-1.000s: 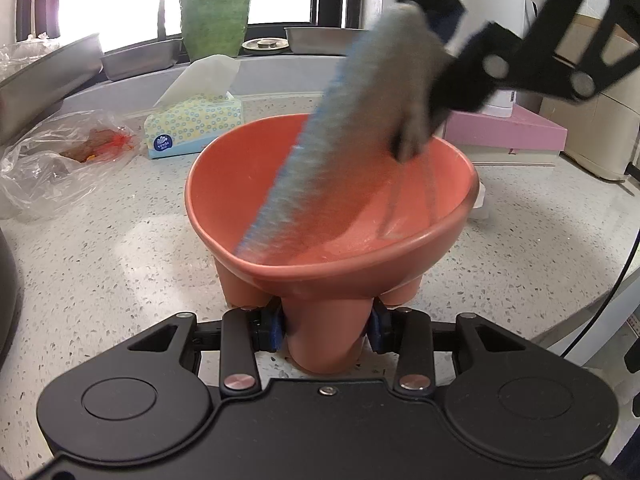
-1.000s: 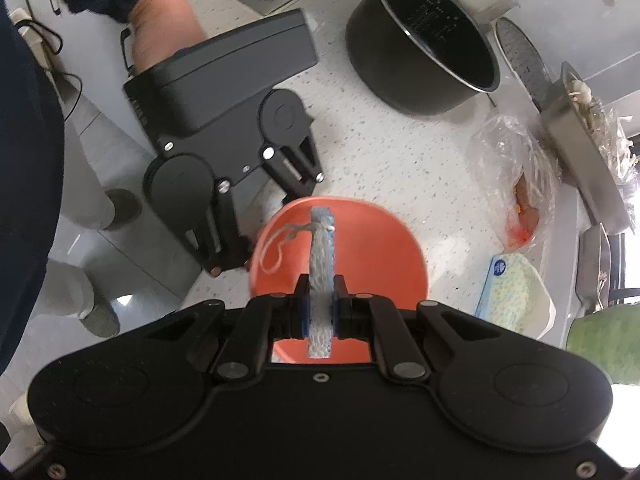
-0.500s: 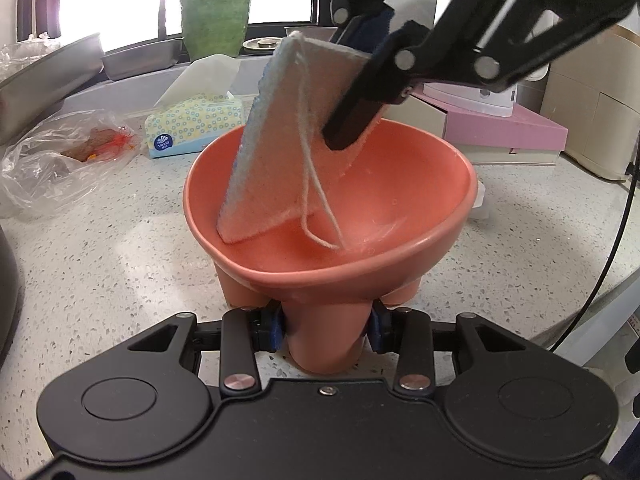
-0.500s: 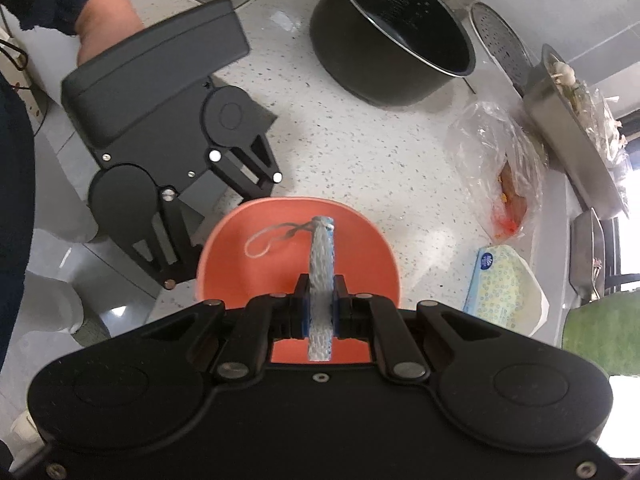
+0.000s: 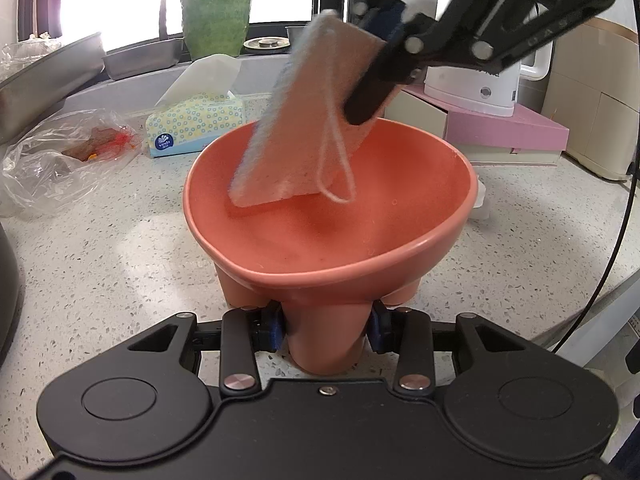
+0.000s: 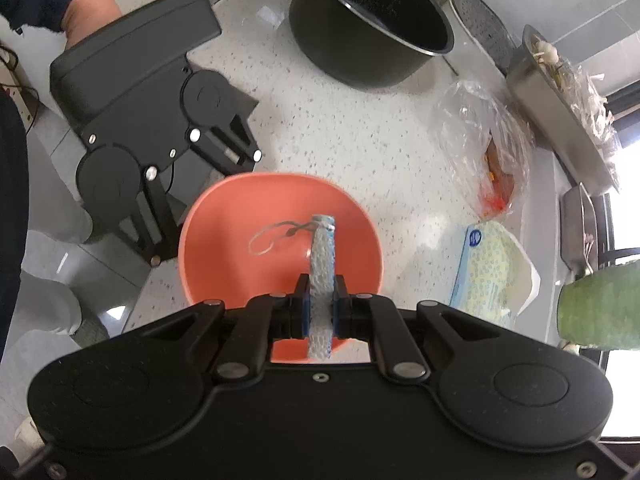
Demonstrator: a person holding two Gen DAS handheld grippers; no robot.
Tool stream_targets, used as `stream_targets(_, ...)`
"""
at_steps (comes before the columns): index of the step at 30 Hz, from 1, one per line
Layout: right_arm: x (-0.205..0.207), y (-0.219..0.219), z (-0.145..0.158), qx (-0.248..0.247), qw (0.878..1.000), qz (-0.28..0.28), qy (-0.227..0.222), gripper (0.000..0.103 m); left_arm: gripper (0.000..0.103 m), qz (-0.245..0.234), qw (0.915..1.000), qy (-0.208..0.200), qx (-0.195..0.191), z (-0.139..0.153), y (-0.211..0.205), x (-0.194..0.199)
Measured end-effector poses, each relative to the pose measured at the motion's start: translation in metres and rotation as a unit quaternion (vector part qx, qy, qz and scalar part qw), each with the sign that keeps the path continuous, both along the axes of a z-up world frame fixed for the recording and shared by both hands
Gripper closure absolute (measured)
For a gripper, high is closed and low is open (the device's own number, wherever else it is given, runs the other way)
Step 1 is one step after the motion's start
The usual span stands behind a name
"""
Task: Clean bowl
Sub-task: 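Wipe the bowl's inner wall near the rim with the sponge in the right tool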
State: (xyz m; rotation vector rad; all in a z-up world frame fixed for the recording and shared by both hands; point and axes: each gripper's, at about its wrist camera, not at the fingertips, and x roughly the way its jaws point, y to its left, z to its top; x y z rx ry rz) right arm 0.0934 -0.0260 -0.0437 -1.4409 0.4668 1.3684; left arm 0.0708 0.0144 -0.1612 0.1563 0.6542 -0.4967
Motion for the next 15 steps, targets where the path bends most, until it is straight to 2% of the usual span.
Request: stream_targets(15,-0.018,-0.020,-0.005,-0.023,0.999,0.012,0.030,0.092,0.065,0.003,1.0000,0.002,0.000,0.002,-0.003,0.000)
